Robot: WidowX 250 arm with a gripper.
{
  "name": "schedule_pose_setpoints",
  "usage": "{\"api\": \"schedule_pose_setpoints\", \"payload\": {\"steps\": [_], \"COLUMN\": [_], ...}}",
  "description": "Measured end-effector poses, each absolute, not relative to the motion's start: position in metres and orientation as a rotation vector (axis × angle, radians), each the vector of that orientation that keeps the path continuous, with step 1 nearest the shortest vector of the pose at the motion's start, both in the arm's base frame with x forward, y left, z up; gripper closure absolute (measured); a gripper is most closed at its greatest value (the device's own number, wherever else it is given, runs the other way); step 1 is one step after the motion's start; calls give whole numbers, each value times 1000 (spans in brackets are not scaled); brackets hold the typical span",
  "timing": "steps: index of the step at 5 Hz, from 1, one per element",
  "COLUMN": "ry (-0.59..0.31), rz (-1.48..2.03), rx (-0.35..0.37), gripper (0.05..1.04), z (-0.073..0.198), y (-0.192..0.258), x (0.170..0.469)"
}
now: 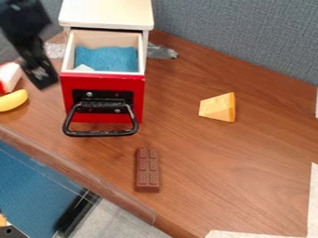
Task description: Open the drawer
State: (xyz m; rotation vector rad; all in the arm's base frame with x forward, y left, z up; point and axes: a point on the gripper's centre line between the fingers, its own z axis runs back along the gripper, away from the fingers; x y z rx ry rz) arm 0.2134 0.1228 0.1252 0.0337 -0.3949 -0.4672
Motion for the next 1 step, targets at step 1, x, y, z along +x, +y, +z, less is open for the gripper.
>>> {"api": "schedule_pose_setpoints", "payload": {"steps": [1], "ry": [-319], "rz": [-427], "rx": [27], "gripper": [83], "z": [138], "y": [142], "x": [200]}}
